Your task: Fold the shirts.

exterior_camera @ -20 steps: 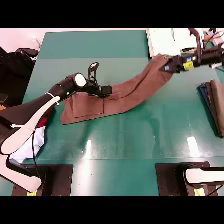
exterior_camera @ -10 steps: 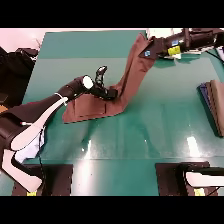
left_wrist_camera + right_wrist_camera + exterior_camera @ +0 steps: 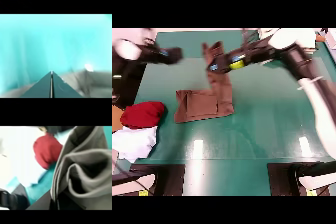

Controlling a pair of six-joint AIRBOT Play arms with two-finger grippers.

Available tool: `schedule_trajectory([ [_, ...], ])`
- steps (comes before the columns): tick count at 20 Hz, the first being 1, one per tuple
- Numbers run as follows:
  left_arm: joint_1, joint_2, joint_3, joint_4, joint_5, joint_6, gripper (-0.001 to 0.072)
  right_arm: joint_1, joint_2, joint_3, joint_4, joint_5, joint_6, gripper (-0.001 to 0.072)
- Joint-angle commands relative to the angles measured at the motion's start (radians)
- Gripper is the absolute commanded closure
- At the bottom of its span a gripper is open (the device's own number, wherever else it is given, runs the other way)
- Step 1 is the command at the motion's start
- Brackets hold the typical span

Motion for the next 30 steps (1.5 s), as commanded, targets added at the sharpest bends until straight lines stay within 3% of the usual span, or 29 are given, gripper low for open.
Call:
schedule_trajectory([
  [1, 0.158, 0.179, 0.002, 0.071, -0.024, 0.000, 0.0686, 0.178, -0.153, 0.042, 0.091, -0.241, -0.120, 0.0412],
  [5, 0.185, 0.211, 0.001, 0.072, -0.124, 0.035, 0.0687, 0.204, -0.219, 0.160, -0.093, -0.143, -0.086, 0.0407],
  [6, 0.172, 0.211, -0.003, 0.074, -0.138, 0.036, 0.0687, 0.184, -0.203, 0.149, -0.168, -0.106, -0.050, 0.0438],
  [12, 0.020, 0.202, -0.026, 0.074, -0.134, 0.061, 0.0687, -0.093, 0.007, -0.249, -0.370, -0.013, 0.079, 0.0443],
  [13, -0.003, 0.198, -0.026, 0.074, -0.133, 0.061, 0.0687, -0.157, 0.032, -0.331, -0.358, -0.015, 0.085, 0.0402],
  [14, -0.025, 0.196, -0.026, 0.074, -0.134, 0.066, 0.0687, -0.214, 0.043, -0.401, -0.331, -0.019, 0.085, 0.0128],
  [15, -0.042, 0.195, -0.026, 0.071, -0.133, 0.091, 0.0686, -0.265, 0.042, -0.453, -0.276, -0.025, 0.088, 0.0047],
  [16, -0.057, 0.191, -0.026, 0.070, -0.129, 0.106, 0.0686, -0.303, 0.031, -0.494, -0.216, -0.031, 0.088, 0.0048],
  [20, -0.060, 0.173, -0.026, 0.051, -0.127, 0.108, 0.0686, -0.337, -0.084, -0.531, -0.076, -0.039, 0.078, 0.0089],
  [26, -0.060, 0.166, -0.026, 0.042, -0.127, 0.108, 0.0686, -0.171, -0.306, -0.322, 0.023, -0.011, 0.072, 0.0089],
  [27, -0.060, 0.166, -0.026, 0.033, -0.127, 0.108, 0.0687, -0.142, -0.341, -0.285, 0.049, -0.009, 0.072, 0.0123],
  [29, -0.065, 0.166, -0.026, 0.002, -0.126, 0.110, 0.0687, -0.092, -0.390, -0.222, 0.062, -0.020, 0.039, 0.0367],
  [30, -0.081, 0.166, -0.026, 0.018, -0.121, 0.112, 0.0687, -0.076, -0.401, -0.195, 0.058, -0.029, 0.011, 0.0526],
])
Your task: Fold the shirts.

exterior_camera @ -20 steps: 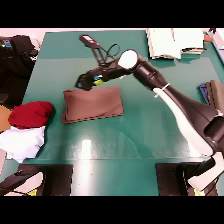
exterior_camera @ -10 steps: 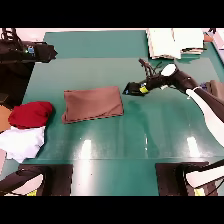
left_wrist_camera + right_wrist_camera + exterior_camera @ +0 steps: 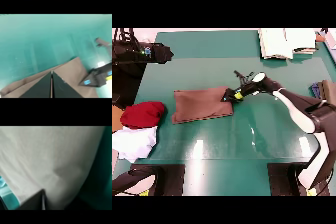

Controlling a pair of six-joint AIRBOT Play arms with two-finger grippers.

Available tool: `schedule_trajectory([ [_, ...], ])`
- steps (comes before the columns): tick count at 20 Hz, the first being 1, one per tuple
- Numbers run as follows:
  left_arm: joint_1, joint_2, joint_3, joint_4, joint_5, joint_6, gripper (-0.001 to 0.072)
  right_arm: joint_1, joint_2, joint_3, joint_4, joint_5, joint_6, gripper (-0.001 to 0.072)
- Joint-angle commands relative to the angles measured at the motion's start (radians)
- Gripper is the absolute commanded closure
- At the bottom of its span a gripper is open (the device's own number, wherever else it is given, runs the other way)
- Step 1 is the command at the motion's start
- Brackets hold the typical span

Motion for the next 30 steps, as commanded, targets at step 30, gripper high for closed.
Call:
schedule_trajectory([
  [30, -0.263, -0.001, 0.000, -0.027, 0.015, -0.060, 0.0687, -1.181, 0.386, 0.261, -0.300, 0.010, -0.035, 0.0691],
])
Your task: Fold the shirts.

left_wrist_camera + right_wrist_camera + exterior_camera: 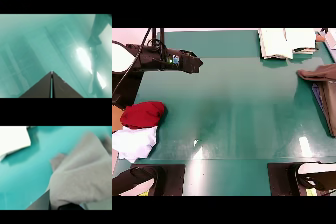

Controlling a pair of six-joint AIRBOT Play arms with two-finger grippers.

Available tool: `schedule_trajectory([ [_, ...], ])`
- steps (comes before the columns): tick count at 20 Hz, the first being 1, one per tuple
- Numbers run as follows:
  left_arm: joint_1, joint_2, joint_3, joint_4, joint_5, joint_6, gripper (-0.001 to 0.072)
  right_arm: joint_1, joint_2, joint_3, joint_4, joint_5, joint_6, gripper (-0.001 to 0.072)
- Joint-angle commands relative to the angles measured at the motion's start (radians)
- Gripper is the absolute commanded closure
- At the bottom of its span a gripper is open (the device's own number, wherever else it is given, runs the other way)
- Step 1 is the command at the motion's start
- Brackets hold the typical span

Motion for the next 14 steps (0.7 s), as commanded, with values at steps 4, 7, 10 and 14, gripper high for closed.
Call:
schedule_trajectory([
  [4, 0.000, 0.000, 0.000, -0.001, -0.002, -0.011, 0.0687, -0.039, 0.002, 0.174, 0.031, -0.021, -0.041, 0.0691],
  [7, 0.000, 0.000, 0.000, 0.002, -0.017, -0.008, 0.0687, -0.055, 0.002, 0.259, -0.040, 0.044, -0.040, 0.0691],
  [10, 0.000, 0.000, 0.000, 0.003, -0.034, -0.008, 0.0686, -0.077, 0.022, 0.255, -0.104, 0.098, -0.041, 0.0691],
  [14, 0.000, 0.000, 0.000, 0.005, -0.044, -0.007, 0.0686, -0.125, 0.112, 0.097, -0.195, 0.110, -0.043, 0.0691],
])
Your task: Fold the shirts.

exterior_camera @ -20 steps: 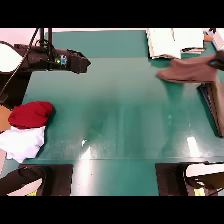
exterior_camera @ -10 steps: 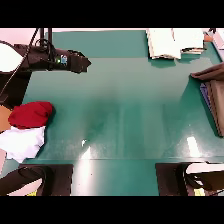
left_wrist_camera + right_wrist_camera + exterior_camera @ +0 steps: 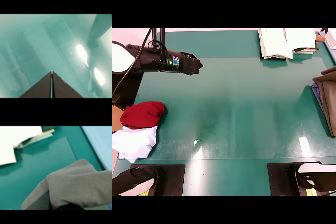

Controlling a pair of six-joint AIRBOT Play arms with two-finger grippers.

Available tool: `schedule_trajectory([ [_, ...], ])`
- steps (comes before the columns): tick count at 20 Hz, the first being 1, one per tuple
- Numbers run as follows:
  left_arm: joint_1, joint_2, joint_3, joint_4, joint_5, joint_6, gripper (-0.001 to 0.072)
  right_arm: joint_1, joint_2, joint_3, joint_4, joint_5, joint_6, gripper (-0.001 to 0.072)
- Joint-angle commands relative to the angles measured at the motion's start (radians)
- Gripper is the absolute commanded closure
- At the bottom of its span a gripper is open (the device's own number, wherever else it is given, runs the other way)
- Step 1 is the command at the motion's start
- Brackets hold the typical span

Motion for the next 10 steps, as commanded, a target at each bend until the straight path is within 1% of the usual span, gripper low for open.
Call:
schedule_trajectory([
  [1, 0.000, 0.000, 0.000, 0.003, -0.012, 0.002, 0.0687, -0.048, 0.079, -0.122, -0.090, 0.030, -0.006, 0.0691],
  [4, 0.000, 0.000, 0.000, 0.003, -0.011, 0.003, 0.0686, -0.107, 0.161, -0.262, -0.163, 0.076, -0.007, 0.0691],
  [7, 0.000, 0.000, 0.000, 0.004, -0.012, 0.011, 0.0686, -0.172, 0.233, -0.418, -0.269, 0.130, -0.006, 0.0683],
  [8, 0.000, 0.000, 0.000, 0.004, -0.013, 0.011, 0.0686, -0.190, 0.252, -0.464, -0.300, 0.137, -0.006, 0.0644],
  [10, 0.000, 0.000, 0.000, 0.003, -0.014, 0.011, 0.0686, -0.237, 0.286, -0.547, -0.340, 0.142, -0.006, 0.0370],
])
